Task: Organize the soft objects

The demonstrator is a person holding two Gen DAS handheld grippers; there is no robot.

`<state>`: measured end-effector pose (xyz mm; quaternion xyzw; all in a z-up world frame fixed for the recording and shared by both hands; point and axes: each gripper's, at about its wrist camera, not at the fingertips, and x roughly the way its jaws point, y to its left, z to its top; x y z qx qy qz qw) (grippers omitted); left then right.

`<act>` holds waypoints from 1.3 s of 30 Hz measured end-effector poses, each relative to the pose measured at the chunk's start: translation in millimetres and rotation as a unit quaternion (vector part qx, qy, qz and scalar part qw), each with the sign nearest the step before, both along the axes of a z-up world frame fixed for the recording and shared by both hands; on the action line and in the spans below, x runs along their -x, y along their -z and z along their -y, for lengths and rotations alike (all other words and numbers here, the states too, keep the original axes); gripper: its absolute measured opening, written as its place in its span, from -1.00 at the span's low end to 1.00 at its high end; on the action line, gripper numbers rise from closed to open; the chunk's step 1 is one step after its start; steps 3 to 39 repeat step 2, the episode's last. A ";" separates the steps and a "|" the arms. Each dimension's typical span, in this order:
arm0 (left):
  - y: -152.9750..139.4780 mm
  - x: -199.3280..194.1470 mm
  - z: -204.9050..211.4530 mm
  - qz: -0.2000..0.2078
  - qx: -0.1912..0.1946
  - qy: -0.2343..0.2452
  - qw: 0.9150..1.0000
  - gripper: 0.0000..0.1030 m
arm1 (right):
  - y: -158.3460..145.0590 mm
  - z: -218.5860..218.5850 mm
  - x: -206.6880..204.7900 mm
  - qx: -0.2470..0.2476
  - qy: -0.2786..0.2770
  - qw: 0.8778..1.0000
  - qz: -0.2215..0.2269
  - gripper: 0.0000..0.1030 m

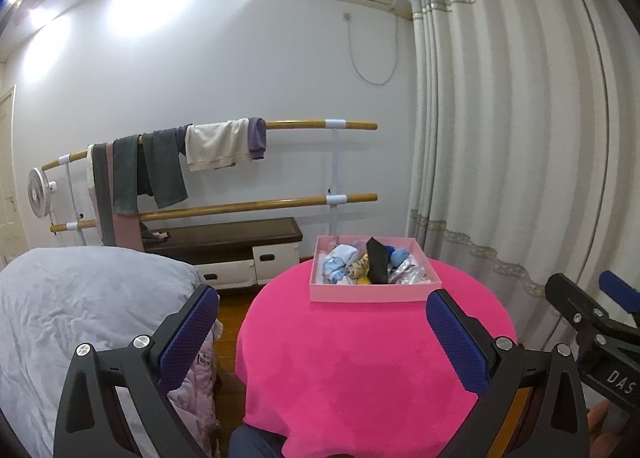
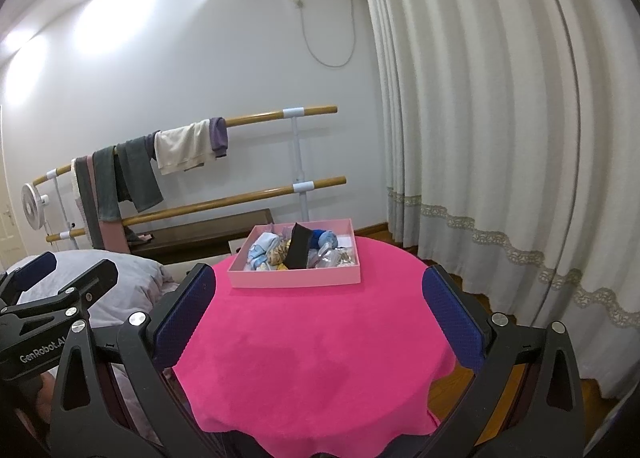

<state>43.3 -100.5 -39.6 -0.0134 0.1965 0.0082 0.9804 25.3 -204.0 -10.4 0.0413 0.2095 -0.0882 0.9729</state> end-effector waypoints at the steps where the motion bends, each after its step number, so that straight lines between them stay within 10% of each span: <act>1: -0.1 -0.4 -0.1 0.000 0.000 0.001 1.000 1.00 | 0.1 0.0 0.0 0.001 0.000 1.000 0.000 1.00; 39: 0.2 0.2 0.8 0.001 0.000 0.000 1.000 1.00 | -0.4 0.5 0.3 0.001 -0.001 1.000 0.000 1.00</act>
